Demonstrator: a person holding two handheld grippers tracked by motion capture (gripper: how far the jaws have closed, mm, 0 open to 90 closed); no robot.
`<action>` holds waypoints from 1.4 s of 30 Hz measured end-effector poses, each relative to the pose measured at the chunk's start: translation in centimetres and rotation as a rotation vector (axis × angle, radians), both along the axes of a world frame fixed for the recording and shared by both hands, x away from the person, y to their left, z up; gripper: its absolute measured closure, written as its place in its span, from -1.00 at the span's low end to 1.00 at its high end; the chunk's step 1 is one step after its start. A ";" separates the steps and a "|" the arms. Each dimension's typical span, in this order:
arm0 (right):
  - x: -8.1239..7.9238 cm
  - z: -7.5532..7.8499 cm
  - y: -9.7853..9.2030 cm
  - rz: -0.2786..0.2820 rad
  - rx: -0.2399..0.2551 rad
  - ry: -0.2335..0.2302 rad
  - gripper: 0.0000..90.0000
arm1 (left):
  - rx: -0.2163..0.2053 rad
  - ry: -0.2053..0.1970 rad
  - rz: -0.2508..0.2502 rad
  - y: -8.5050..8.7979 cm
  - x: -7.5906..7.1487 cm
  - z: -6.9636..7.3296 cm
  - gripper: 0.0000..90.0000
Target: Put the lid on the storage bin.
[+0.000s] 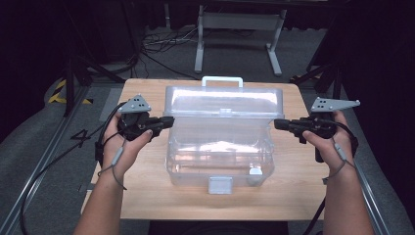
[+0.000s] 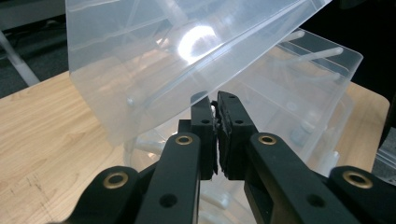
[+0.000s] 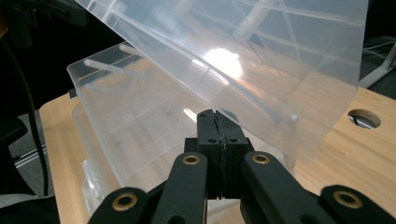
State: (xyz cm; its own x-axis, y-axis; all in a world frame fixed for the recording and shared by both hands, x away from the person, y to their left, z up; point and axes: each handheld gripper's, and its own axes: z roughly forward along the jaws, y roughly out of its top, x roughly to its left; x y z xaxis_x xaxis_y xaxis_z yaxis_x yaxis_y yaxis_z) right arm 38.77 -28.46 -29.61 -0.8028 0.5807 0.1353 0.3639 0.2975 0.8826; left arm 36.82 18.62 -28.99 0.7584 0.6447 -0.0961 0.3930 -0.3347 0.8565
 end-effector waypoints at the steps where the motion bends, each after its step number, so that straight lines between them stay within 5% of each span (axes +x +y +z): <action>1: -0.1 0.0 0.0 0.005 -0.008 0.013 1.00 | -0.002 0.000 -0.001 0.0 -0.1 0.0 0.90; 42: -0.8 -0.6 0.5 0.095 -0.198 0.141 1.00 | 0.092 0.121 -0.013 0.2 -1.5 -1.2 0.99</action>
